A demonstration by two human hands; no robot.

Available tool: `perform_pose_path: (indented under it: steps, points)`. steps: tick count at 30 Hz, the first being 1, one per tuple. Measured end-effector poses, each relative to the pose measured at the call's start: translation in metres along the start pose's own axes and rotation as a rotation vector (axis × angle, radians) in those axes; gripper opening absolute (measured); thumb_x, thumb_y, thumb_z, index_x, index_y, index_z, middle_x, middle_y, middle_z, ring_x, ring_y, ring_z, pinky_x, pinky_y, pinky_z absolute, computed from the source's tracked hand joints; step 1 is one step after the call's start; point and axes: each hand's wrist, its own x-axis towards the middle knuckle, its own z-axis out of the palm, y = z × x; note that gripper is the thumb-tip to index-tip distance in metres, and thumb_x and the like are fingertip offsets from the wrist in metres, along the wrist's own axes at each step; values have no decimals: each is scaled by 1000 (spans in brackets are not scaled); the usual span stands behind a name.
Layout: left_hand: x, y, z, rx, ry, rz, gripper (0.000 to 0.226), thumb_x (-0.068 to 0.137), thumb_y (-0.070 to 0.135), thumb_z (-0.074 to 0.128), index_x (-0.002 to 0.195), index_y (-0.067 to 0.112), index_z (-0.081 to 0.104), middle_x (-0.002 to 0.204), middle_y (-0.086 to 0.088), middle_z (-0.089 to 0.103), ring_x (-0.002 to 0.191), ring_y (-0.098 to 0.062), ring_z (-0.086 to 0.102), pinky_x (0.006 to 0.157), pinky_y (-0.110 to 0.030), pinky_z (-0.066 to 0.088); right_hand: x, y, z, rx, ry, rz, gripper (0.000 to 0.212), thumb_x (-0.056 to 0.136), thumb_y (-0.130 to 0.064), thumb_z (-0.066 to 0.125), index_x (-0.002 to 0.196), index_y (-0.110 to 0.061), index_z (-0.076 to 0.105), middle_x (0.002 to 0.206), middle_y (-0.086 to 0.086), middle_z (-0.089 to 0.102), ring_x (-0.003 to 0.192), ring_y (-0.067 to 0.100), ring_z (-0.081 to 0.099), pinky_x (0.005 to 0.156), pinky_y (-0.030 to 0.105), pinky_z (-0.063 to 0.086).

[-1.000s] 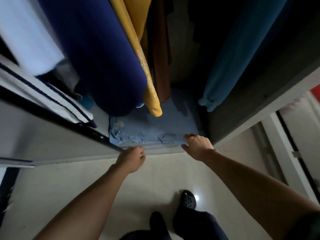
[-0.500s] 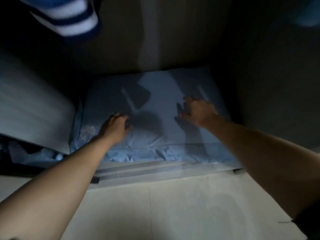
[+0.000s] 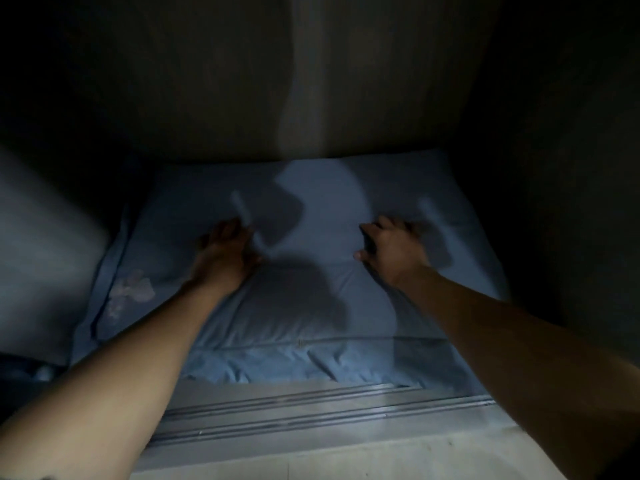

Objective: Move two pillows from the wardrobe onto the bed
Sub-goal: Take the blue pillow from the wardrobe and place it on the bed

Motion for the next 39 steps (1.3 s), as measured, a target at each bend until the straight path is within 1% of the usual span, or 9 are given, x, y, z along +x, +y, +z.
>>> perform_pose_path:
  steps: [3, 6, 11, 15, 23, 25, 29, 35, 39]
  points:
    - [3, 7, 9, -37, 74, -35, 39, 83, 31, 65, 120, 16, 62, 135, -14, 51, 127, -32, 40, 101, -44, 30, 5, -1, 6, 82, 63, -17, 28, 89, -34, 57, 113, -21, 64, 117, 5, 58, 116, 30, 45, 99, 43, 36]
    - [5, 15, 18, -9, 130, -108, 20, 84, 26, 62, 97, 15, 73, 120, -13, 61, 116, -32, 49, 95, -42, 35, 10, -1, 14, 129, 95, -29, 21, 90, -26, 56, 103, -18, 70, 110, 6, 64, 110, 30, 50, 93, 40, 43]
    - [4, 23, 15, -70, 175, -154, 16, 87, 17, 58, 90, 9, 71, 102, -20, 68, 95, -38, 62, 83, -42, 46, 13, 6, 11, 298, 94, 65, 14, 87, -26, 63, 92, -18, 73, 102, 8, 69, 97, 29, 61, 80, 34, 51]
    - [-5, 20, -4, -150, 289, -99, 10, 88, 8, 56, 85, 2, 64, 90, -28, 68, 80, -42, 64, 70, -44, 50, 9, 5, 0, 367, 91, 110, 12, 87, -25, 63, 89, -19, 73, 101, 4, 70, 94, 26, 62, 73, 27, 45]
    - [-34, 21, -32, -188, 492, 4, 6, 82, 6, 51, 78, 6, 56, 63, -29, 63, 49, -43, 60, 39, -37, 43, -18, -18, -38, 497, 513, -78, 15, 93, -16, 55, 91, -6, 65, 85, 17, 70, 75, 34, 64, 65, 39, 52]
    - [-45, 32, -30, -187, 472, 35, 7, 78, -3, 58, 79, 4, 56, 64, -30, 62, 47, -44, 59, 37, -38, 43, -19, -27, -41, 465, 423, -114, 15, 94, -23, 53, 89, -9, 58, 83, 16, 66, 76, 35, 60, 63, 40, 48]
    - [-65, 47, -24, -178, 405, 39, 13, 76, -5, 66, 80, 5, 58, 66, -25, 65, 55, -42, 63, 45, -39, 48, -29, -26, -23, 188, 50, -224, 48, 87, -53, 55, 124, -24, 53, 122, 6, 58, 114, 28, 48, 92, 40, 37]
    - [-77, 50, -35, -136, 393, 67, 3, 87, 12, 59, 86, 9, 59, 67, -24, 70, 60, -43, 66, 49, -42, 50, -27, -16, -26, 144, 100, -294, 26, 91, -41, 54, 100, -22, 70, 108, 0, 64, 103, 26, 52, 86, 37, 39]
    - [-79, 49, -41, -129, 390, 106, 26, 88, 34, 46, 84, 11, 59, 61, -23, 68, 56, -43, 65, 50, -41, 50, -33, -15, -29, 143, 145, -330, 25, 94, -34, 52, 98, -17, 69, 102, 5, 66, 97, 28, 56, 81, 38, 45]
